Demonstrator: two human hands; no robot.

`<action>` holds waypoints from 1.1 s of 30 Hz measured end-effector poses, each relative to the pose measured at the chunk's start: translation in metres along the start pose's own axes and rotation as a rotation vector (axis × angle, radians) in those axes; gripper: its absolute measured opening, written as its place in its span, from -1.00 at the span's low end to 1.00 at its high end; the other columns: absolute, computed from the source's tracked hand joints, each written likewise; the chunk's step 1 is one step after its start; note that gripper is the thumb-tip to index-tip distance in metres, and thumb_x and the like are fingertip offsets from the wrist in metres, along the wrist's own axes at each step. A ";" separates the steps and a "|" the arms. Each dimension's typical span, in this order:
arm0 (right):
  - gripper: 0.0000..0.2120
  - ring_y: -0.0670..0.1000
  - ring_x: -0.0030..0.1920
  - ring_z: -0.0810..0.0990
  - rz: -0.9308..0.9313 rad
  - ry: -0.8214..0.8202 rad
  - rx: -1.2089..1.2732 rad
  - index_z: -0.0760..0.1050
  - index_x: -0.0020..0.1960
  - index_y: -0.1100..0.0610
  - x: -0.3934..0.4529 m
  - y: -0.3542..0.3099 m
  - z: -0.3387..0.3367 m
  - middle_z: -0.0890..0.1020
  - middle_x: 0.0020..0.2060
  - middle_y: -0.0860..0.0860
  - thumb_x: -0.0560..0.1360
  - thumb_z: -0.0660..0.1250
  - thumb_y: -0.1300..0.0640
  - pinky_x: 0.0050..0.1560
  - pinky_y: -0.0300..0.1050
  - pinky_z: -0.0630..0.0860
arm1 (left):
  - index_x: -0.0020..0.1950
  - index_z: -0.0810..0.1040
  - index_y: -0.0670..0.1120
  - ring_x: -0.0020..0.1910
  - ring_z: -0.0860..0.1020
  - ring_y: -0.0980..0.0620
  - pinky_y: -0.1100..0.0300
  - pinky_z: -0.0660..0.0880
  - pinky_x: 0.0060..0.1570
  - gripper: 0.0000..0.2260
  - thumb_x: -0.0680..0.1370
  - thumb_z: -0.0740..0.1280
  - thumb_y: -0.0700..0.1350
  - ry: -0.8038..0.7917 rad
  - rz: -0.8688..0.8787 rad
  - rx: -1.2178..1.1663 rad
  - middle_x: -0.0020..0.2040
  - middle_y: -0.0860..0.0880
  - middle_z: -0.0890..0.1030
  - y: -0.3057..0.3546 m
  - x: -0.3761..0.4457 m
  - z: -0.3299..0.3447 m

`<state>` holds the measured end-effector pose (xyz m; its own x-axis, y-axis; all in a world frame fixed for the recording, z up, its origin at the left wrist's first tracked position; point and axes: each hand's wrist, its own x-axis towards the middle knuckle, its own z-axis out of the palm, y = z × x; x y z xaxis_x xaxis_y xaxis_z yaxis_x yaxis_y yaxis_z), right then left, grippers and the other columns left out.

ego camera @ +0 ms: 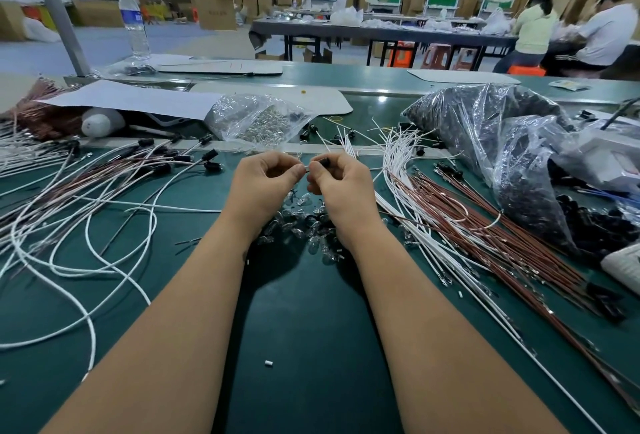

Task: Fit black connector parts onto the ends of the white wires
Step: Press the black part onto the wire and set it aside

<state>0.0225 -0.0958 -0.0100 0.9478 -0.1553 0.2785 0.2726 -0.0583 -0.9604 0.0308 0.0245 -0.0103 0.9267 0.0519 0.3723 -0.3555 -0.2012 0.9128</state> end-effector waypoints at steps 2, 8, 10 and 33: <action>-0.82 -0.14 -0.39 0.54 0.008 0.000 0.002 0.50 -0.20 0.11 0.000 0.001 0.000 0.57 -0.35 0.02 0.54 0.33 0.30 -0.09 -0.02 0.59 | -0.13 0.63 -0.16 -0.27 0.49 0.04 0.32 0.44 -0.26 -0.97 0.50 0.42 -0.25 -0.005 -0.009 0.008 -0.23 -0.16 0.61 0.000 0.000 0.000; -0.81 -0.17 -0.41 0.55 0.009 -0.003 0.025 0.51 -0.22 0.09 -0.001 0.001 -0.001 0.58 -0.36 0.01 0.53 0.34 0.30 -0.13 -0.10 0.59 | -0.13 0.63 -0.19 -0.28 0.48 0.02 0.21 0.42 -0.23 -0.98 0.50 0.41 -0.26 -0.012 0.006 0.035 -0.24 -0.22 0.61 0.002 -0.002 0.001; -0.82 -0.16 -0.40 0.56 0.012 -0.012 0.026 0.51 -0.21 0.09 -0.001 0.001 0.000 0.59 -0.35 0.02 0.53 0.34 0.30 -0.15 -0.14 0.58 | -0.14 0.63 -0.19 -0.28 0.47 0.00 0.19 0.41 -0.23 -0.97 0.50 0.41 -0.28 -0.010 0.009 0.041 -0.24 -0.22 0.61 0.003 -0.003 0.001; -0.95 -0.14 -0.37 0.58 0.071 0.018 0.230 0.53 -0.11 0.18 -0.001 -0.008 -0.006 0.60 -0.31 0.04 0.52 0.37 0.28 -0.26 -0.30 0.53 | -0.06 0.65 -0.17 -0.26 0.58 0.09 0.26 0.55 -0.17 -0.94 0.48 0.45 -0.24 -0.008 0.079 0.099 -0.21 -0.11 0.67 0.006 0.001 -0.006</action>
<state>0.0189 -0.1007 -0.0028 0.9633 -0.1690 0.2085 0.2380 0.1792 -0.9546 0.0294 0.0288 -0.0035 0.8975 0.0242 0.4404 -0.4137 -0.2996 0.8597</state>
